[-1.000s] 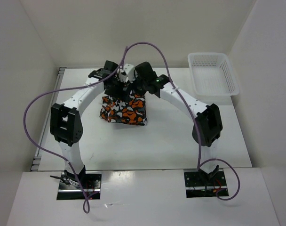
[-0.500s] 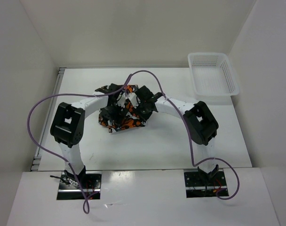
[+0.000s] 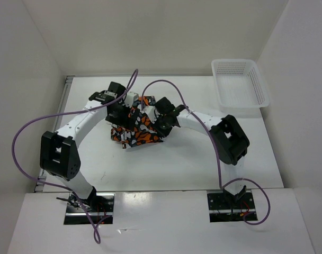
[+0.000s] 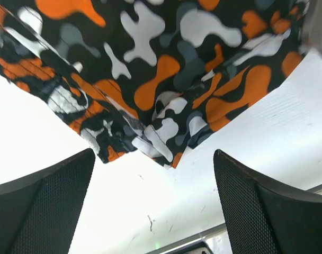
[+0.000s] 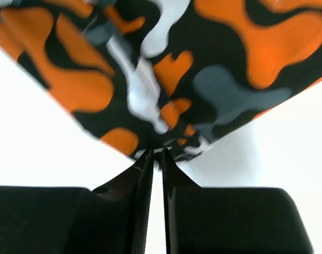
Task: Fold and stack the shorts
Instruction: Fold the shorts
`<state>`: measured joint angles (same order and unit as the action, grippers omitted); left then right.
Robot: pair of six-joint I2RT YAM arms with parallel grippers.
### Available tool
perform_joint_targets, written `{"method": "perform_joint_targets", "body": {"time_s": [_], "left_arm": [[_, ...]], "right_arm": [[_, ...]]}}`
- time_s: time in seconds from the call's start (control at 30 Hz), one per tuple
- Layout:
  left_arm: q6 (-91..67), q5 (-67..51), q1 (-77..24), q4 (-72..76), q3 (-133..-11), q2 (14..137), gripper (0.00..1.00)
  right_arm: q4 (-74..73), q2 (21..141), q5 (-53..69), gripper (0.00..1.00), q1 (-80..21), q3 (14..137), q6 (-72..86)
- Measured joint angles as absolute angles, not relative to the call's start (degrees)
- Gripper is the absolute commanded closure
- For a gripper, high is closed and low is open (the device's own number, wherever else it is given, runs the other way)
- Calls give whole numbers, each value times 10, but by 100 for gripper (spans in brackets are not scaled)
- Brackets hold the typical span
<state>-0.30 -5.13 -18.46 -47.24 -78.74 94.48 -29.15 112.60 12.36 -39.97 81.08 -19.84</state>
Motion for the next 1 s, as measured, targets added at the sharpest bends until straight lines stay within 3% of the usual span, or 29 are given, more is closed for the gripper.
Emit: {"method": "perform_joint_targets", "body": {"time_s": [0.5, 0.7, 0.9, 1.0], "left_arm": [[-3, -100, -194, -441, -787, 1019, 23], [-4, -93, -201, -430, -783, 1046, 50], [-2, -90, -201, -435, -781, 1038, 52], [-3, -92, -201, -447, -781, 1021, 65]], "right_arm": [[-295, 1107, 125, 79, -359, 784, -207], [-293, 1107, 114, 79, -341, 784, -209], [-293, 1107, 113, 79, -341, 784, -212], [-293, 1107, 113, 79, -341, 784, -214]]}}
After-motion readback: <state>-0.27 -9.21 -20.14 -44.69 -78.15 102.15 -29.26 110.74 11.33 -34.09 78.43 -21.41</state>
